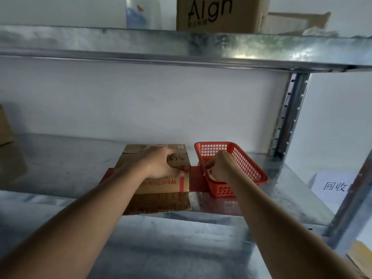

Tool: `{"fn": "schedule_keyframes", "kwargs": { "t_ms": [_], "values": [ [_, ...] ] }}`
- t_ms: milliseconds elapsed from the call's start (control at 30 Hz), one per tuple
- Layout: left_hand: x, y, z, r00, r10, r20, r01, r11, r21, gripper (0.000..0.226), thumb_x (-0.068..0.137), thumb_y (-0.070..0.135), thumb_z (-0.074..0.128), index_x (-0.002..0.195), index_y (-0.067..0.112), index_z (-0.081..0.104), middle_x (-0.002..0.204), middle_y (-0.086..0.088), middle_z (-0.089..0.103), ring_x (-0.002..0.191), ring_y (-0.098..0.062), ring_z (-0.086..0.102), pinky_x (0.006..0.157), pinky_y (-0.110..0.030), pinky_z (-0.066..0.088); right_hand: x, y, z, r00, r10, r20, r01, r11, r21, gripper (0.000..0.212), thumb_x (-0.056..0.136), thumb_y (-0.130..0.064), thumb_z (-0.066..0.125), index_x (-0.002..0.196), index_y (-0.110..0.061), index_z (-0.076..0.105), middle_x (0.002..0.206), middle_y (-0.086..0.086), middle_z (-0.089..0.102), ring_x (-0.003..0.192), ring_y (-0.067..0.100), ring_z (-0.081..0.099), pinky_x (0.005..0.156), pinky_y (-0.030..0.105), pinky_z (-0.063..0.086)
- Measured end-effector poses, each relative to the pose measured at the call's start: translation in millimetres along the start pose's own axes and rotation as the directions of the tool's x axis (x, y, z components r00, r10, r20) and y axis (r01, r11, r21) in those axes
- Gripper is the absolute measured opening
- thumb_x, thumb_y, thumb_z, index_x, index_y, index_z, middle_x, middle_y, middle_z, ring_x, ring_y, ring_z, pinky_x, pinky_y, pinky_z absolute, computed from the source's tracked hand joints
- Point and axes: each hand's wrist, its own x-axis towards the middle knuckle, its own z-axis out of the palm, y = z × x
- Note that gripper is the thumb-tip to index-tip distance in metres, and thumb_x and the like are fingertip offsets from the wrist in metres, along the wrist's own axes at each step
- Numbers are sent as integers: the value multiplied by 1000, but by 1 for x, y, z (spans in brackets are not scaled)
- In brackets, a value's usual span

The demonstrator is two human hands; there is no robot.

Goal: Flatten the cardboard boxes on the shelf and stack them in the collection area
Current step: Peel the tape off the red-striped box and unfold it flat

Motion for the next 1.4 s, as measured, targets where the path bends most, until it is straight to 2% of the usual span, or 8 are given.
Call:
{"fn": "schedule_keyframes", "kwargs": {
  "t_ms": [167, 367, 500, 633, 900, 1033, 1300, 1400],
  "values": [
    [1, 0, 1, 999, -44, 23, 45, 999, -13, 105, 66, 80, 77, 154, 34, 44, 148, 3, 57, 130, -23, 57, 103, -45, 52, 3, 1, -9, 997, 17, 76, -24, 996, 89, 20, 92, 2, 69, 101, -12, 79, 90, 4, 73, 76, 18, 72, 62, 27, 60],
    [-3, -1, 2, 1000, -12, -2, 12, 999, -36, 88, 69, 78, 77, 145, 38, 54, 139, 9, 63, 121, -19, 61, 92, -35, 50, -2, 0, -13, 972, -109, -210, 123, 991, 56, 30, 87, 6, 70, 97, -21, 82, 97, 0, 77, 65, 5, 58, 48, 18, 40],
    [-12, 0, 5, 997, 32, -71, -22, 991, 135, 83, 74, 88, 61, 142, 41, 52, 134, 14, 62, 121, -16, 59, 103, -44, 48, -6, -18, -14, 931, -240, -276, 289, 945, 154, 23, 94, -3, 65, 105, -15, 82, 105, 3, 79, 86, 18, 72, 75, 32, 62],
    [-16, -1, 4, 994, 59, -89, -45, 987, 152, 75, 76, 87, 59, 133, 39, 55, 124, 15, 62, 119, -16, 58, 110, -49, 42, -10, -40, -4, 900, -387, -202, 425, 882, 204, 20, 100, -21, 64, 112, -17, 79, 108, 1, 77, 97, 19, 69, 81, 35, 59],
    [-41, -44, -7, 988, 115, -103, -117, 993, -13, 92, 64, 87, 71, 143, 44, 53, 128, 22, 39, 121, -8, 44, 105, -43, 46, -3, -64, 12, 874, -471, -119, 485, 842, 235, 30, 102, -19, 63, 131, -27, 69, 138, 0, 63, 124, 22, 59, 89, 29, 50],
    [-56, -77, -15, 977, 168, -134, -172, 985, -23, 92, 61, 90, 73, 141, 52, 51, 120, 32, 34, 115, 9, 36, 94, -33, 42, -4, -86, 17, 867, -497, -46, 486, 820, 301, 27, 103, -24, 62, 128, -27, 71, 130, -4, 69, 121, 18, 58, 81, 24, 40],
    [-75, -130, -29, 945, 224, -239, -231, 973, 0, 99, 56, 92, 75, 142, 51, 47, 124, 19, 33, 121, -11, 34, 106, -50, 44, -11, -146, 26, 874, -475, 101, 409, 832, 373, 25, 99, -18, 68, 123, -24, 74, 122, 0, 69, 113, 23, 63, 98, 41, 54],
    [-81, -143, -30, 885, 314, -344, -304, 949, 84, 105, 55, 96, 69, 143, 46, 43, 124, 12, 32, 116, -13, 35, 101, -46, 44, -15, -161, 32, 884, -462, 73, 419, 851, 317, 34, 91, -15, 76, 123, -24, 73, 116, -3, 70, 107, 19, 64, 80, 26, 54]
  ]
}}
